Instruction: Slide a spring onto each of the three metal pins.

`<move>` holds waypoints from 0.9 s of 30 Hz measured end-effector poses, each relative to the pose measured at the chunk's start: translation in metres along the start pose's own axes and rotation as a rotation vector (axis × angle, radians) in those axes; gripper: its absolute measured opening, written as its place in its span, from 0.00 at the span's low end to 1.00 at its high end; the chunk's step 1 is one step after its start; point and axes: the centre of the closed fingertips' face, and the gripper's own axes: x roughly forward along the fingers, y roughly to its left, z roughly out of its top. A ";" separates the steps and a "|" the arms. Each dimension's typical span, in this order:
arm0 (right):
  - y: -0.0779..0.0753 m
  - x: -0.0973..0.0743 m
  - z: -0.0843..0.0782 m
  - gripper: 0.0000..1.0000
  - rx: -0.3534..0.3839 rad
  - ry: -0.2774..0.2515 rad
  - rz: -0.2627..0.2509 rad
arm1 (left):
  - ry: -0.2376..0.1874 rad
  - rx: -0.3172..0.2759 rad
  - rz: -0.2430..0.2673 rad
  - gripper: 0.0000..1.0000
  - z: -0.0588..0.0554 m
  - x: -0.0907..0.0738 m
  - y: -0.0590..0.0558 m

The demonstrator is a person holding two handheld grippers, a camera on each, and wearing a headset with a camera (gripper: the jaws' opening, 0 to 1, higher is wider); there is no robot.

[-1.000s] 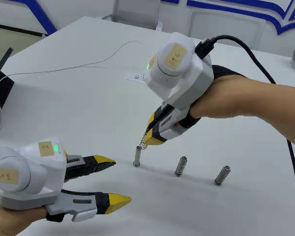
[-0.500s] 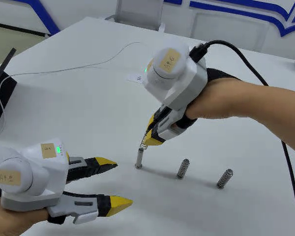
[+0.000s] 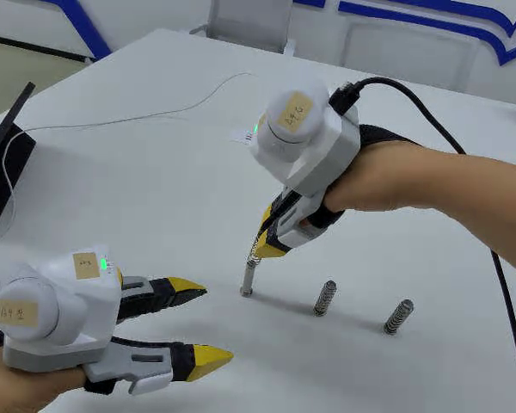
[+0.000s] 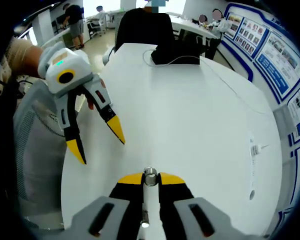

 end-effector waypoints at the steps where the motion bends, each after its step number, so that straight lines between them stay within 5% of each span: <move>1: 0.000 0.000 0.000 0.12 0.000 0.000 0.001 | 0.000 0.000 0.000 0.50 0.000 0.000 0.000; 27: -0.002 0.019 -0.005 0.12 0.005 0.051 0.033 | 0.001 -0.010 0.005 0.50 -0.005 -0.001 0.003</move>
